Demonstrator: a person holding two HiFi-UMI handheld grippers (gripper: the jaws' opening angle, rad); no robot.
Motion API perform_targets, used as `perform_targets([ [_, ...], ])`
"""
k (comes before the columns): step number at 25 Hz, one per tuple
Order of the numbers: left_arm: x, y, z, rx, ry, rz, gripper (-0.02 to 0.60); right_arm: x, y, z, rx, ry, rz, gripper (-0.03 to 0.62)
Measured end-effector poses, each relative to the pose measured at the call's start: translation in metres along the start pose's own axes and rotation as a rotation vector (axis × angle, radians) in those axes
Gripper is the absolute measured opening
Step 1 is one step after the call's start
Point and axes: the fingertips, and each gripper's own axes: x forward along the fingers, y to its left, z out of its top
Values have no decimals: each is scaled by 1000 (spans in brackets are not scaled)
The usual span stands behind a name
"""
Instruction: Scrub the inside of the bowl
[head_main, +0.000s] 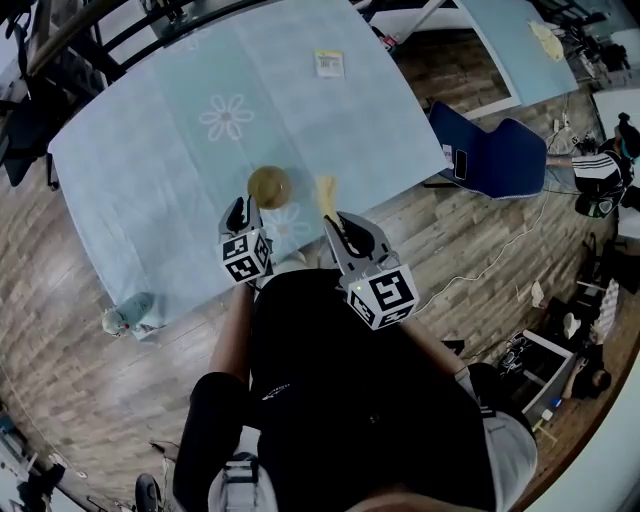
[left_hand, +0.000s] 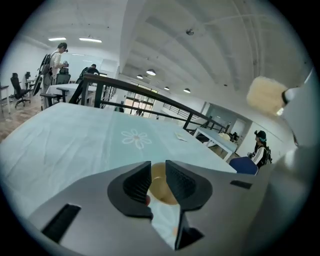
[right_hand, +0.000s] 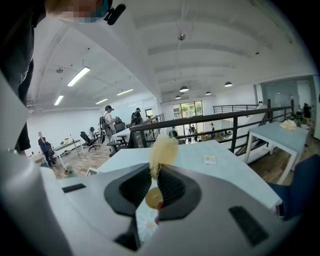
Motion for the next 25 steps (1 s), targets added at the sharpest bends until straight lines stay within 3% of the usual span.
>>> perform_targets([
  [3, 14, 12, -16, -92, 60, 23, 92, 1, 1, 0, -17, -3, -2, 43],
  [6, 29, 20, -28, -135, 119, 32, 92, 2, -1, 2, -30, -12, -13, 43],
  [17, 60, 31, -52, -129, 252, 70, 91, 7, -10, -1, -15, -2, -54, 42],
  [20, 60, 34, -55, -104, 258, 89, 31, 7, -11, -1, -8, -4, -61, 43],
  [25, 55, 25, -40, -102, 218, 71, 20, 8, -13, 0, -4, -6, -63, 42],
])
